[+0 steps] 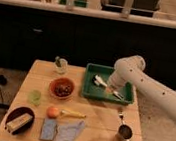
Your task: Place brush in table surface
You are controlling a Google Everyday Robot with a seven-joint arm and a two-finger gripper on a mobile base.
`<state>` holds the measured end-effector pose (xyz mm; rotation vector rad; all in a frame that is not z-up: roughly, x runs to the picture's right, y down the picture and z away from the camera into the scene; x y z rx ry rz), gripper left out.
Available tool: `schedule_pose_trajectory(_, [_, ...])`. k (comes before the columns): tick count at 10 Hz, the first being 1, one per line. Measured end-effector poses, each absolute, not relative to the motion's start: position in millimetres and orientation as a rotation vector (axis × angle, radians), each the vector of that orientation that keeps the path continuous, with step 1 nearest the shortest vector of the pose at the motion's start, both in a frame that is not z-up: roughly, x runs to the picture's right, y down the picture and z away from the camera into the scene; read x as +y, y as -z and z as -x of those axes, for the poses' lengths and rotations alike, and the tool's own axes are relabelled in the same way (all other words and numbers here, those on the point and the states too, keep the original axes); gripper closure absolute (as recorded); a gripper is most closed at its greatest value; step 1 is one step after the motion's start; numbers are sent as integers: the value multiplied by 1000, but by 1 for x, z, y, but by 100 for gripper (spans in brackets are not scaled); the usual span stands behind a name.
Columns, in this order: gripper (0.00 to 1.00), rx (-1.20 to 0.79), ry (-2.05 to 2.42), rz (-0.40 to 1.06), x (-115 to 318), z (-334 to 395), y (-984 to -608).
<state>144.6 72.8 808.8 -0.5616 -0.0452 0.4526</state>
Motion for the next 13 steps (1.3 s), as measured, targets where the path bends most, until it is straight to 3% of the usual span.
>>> schedule_pose_trajectory(13, [20, -123, -643, 467, 43, -152, -910])
